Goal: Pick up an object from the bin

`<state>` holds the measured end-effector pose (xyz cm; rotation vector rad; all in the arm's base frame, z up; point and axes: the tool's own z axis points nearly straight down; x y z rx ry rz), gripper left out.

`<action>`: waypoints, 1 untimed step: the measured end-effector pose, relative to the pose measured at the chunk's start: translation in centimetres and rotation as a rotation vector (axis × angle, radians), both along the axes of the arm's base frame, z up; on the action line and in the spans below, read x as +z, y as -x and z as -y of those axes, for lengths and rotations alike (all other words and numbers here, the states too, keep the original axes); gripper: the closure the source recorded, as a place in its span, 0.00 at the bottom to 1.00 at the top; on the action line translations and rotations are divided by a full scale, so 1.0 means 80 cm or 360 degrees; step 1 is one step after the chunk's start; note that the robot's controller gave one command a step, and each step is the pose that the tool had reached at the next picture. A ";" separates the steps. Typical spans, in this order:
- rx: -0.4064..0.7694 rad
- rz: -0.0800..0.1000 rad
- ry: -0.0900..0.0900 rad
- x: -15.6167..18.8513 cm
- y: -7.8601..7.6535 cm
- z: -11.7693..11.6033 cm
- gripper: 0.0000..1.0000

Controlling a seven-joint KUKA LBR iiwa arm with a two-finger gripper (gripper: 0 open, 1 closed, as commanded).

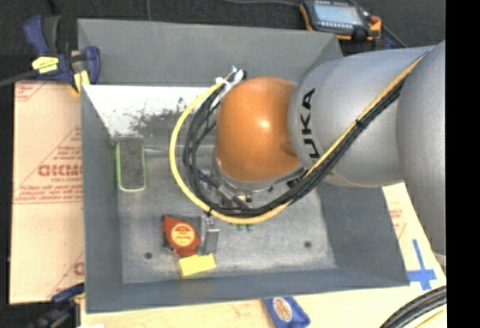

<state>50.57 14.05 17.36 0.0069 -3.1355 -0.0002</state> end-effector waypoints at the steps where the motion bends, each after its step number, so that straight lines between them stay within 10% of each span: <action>1: -0.0007 0.0013 -0.0002 0.006 -0.002 0.001 0.00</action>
Offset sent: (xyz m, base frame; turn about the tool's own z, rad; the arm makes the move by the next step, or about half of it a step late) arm -0.0024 0.0218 -0.0259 -0.0088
